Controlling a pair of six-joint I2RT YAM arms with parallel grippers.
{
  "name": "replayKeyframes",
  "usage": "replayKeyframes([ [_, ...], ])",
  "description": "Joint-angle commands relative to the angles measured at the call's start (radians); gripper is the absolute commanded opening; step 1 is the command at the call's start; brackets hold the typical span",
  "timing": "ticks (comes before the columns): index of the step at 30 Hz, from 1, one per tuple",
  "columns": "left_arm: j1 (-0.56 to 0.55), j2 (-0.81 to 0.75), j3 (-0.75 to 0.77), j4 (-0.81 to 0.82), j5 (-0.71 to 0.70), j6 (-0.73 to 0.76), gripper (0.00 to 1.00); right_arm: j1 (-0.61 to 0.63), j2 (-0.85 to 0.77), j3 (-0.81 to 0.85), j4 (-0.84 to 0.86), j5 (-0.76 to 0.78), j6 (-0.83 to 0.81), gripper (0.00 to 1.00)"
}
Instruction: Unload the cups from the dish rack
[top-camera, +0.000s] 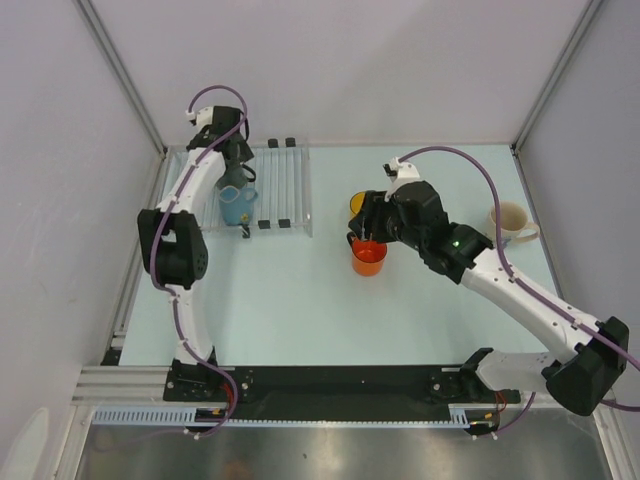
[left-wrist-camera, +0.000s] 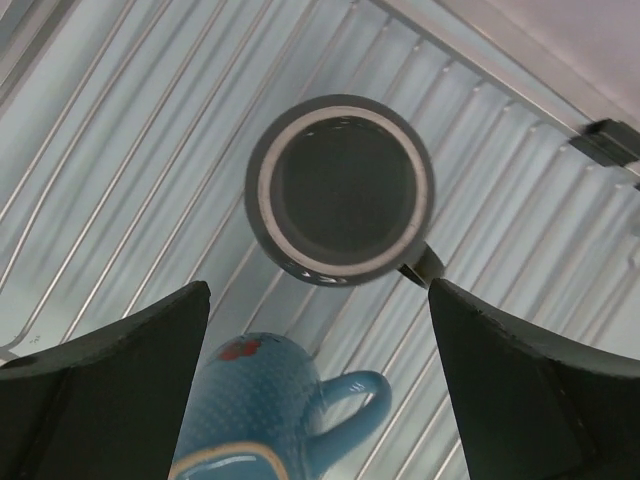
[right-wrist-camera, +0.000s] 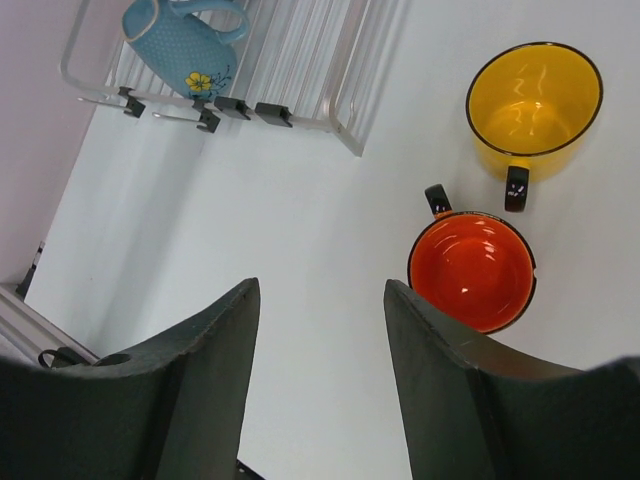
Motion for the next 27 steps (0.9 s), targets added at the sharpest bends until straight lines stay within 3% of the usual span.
replayKeyframes([
  [1,0.018,0.044,0.119,-0.005,-0.052,-0.057,0.95,-0.001,0.034,0.006,0.084,-0.035,-0.014,0.59],
  [11,0.032,0.205,0.301,-0.042,-0.023,-0.058,0.97,-0.014,0.071,0.02,0.084,-0.048,-0.008,0.59],
  [22,0.05,0.235,0.294,-0.044,0.01,-0.076,0.97,-0.014,0.102,0.0,0.088,-0.056,0.018,0.58],
  [27,0.052,0.184,0.214,-0.028,0.013,-0.095,0.97,-0.012,0.102,-0.016,0.099,-0.059,0.031,0.58],
])
